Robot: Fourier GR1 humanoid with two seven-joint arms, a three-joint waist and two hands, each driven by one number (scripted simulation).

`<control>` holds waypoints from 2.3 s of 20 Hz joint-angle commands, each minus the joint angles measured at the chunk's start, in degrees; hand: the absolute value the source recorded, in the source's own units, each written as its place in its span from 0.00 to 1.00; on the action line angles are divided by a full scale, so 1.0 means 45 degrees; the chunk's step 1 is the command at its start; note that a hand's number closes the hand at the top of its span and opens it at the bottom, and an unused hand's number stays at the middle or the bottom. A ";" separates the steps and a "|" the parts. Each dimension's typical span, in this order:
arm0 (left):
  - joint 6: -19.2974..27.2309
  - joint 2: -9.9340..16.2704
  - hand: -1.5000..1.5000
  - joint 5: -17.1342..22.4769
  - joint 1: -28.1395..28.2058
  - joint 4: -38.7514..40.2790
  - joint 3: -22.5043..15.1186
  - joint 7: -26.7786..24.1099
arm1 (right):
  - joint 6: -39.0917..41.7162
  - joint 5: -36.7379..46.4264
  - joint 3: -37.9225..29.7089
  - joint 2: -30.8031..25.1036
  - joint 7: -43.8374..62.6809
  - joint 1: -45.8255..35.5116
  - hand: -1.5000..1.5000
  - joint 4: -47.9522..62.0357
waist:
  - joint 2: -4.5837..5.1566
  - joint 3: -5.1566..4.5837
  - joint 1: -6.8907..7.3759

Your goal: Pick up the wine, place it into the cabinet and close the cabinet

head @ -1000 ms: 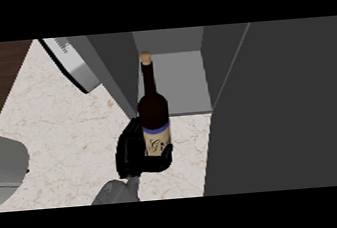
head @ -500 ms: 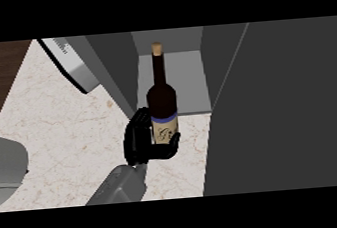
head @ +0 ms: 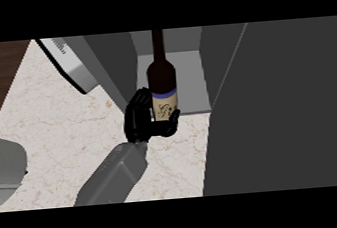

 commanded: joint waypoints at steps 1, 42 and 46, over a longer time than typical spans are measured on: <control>-0.0016 -0.0002 1.00 0.0599 -0.0558 0.0802 0.0036 -0.0111 | 0.0292 0.0215 0.0226 0.0138 -0.0907 0.0220 0.00 0.0583 | -0.0002 0.0002 0.0022; 0.0471 -0.0002 1.00 0.3307 -0.5552 0.5455 -0.0294 0.0796 | 0.0708 -0.0324 0.0526 0.0189 -0.1410 -0.0166 0.00 0.1045 | 0.0342 -0.0008 -0.1229; 0.0479 -0.0002 1.00 0.3570 -0.4877 0.4762 -0.1284 0.0732 | 0.0462 0.0120 0.0610 0.0367 -0.1543 -0.0724 0.00 0.1639 | 0.0340 -0.0017 -0.1236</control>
